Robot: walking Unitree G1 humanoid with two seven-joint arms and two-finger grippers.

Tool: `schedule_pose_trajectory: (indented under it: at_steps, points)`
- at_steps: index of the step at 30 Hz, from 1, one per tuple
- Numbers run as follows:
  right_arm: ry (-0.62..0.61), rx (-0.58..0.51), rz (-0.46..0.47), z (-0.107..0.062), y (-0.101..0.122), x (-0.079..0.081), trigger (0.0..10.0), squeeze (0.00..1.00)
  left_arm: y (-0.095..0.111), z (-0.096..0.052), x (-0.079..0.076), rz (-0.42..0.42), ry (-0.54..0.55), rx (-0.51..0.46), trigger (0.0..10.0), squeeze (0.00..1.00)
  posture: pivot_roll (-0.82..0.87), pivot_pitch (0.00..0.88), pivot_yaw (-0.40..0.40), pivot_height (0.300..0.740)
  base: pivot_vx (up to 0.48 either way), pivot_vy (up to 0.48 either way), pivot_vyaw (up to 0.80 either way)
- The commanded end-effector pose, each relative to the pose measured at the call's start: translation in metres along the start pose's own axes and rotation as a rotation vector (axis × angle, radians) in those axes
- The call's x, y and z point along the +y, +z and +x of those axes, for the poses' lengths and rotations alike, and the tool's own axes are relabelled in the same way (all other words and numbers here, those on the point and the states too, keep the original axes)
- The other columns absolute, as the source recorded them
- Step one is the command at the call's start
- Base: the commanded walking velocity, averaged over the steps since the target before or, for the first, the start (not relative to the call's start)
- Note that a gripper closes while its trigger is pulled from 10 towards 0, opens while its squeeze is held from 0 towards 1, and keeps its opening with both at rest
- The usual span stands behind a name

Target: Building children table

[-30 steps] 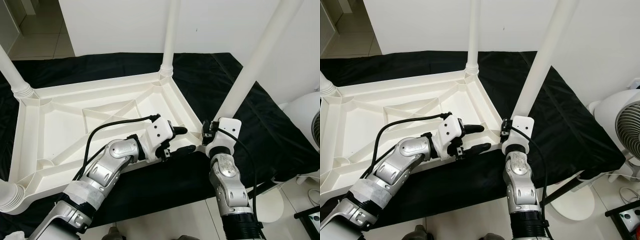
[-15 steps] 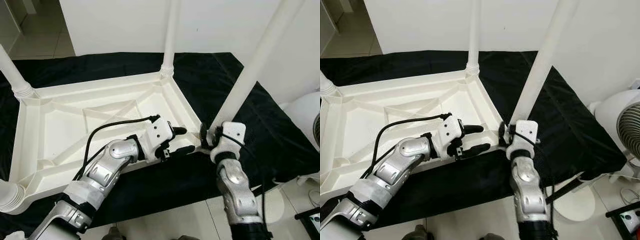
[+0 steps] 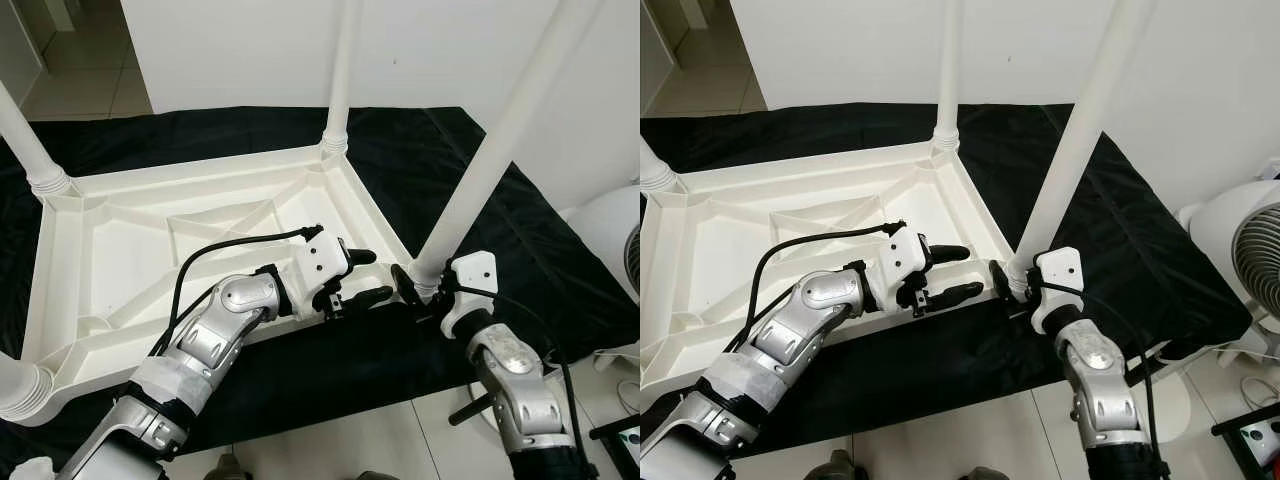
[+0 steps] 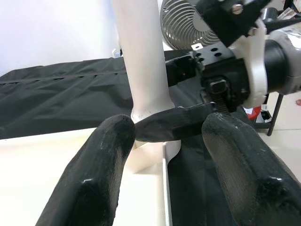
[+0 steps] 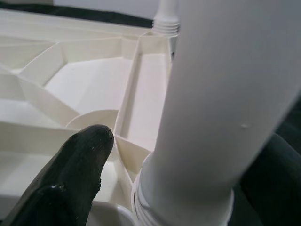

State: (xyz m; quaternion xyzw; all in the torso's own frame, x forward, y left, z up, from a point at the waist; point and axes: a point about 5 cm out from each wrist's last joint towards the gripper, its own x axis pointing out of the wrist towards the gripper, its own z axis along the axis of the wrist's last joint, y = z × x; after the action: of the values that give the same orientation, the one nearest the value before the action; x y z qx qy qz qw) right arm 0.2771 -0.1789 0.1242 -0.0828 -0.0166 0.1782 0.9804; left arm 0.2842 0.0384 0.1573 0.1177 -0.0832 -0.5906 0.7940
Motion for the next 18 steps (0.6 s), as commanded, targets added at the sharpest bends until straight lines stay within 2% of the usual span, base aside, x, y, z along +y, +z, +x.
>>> schedule_pose_trajectory:
  at_steps: [1, 7, 10, 11, 12, 13, 18]
  points:
    - [0.021, 0.006, -0.002, 0.002, -0.001, -0.005, 10.0, 0.00, -0.002, 0.000, -0.004, 0.012, -0.095, 0.015, 10.0, 0.00, 0.00, 0.000, -0.038, 0.740, 0.000, 0.000, 0.00]
    - [0.075, 0.024, -0.030, 0.015, -0.004, -0.013, 10.0, 0.00, -0.001, 0.001, -0.003, 0.015, -0.093, 0.012, 10.0, 0.00, 0.01, 0.000, -0.038, 0.740, 0.000, 0.000, 0.00]
    - [0.099, 0.031, -0.031, 0.017, -0.006, -0.012, 10.0, 0.00, -0.001, 0.001, -0.003, 0.015, -0.091, 0.011, 10.0, 0.00, 0.01, 0.000, -0.038, 0.740, 0.000, 0.000, 0.00]
    - [0.139, 0.039, -0.028, 0.020, -0.008, -0.010, 2.5, 0.00, 0.000, 0.001, -0.003, 0.015, -0.088, 0.010, 10.0, 0.00, 0.01, 0.000, -0.038, 0.740, 0.000, 0.000, 0.00]
    - [0.139, 0.039, -0.028, 0.020, -0.008, -0.010, 2.5, 0.00, 0.000, 0.001, -0.003, 0.015, -0.088, 0.010, 10.0, 0.00, 0.01, 0.000, -0.038, 0.740, 0.000, 0.000, 0.00]
    - [0.173, 0.047, -0.021, 0.022, -0.009, -0.007, 0.0, 0.00, 0.000, 0.001, -0.003, 0.015, -0.087, 0.009, 10.0, 0.00, 0.01, 0.000, -0.038, 0.740, 0.000, 0.000, 0.00]
    - [0.203, 0.053, -0.006, 0.023, -0.011, -0.004, 0.0, 0.00, 0.001, 0.002, -0.003, 0.015, -0.085, 0.006, 10.0, 0.00, 0.01, 0.000, -0.041, 0.740, 0.000, 0.000, 0.00]
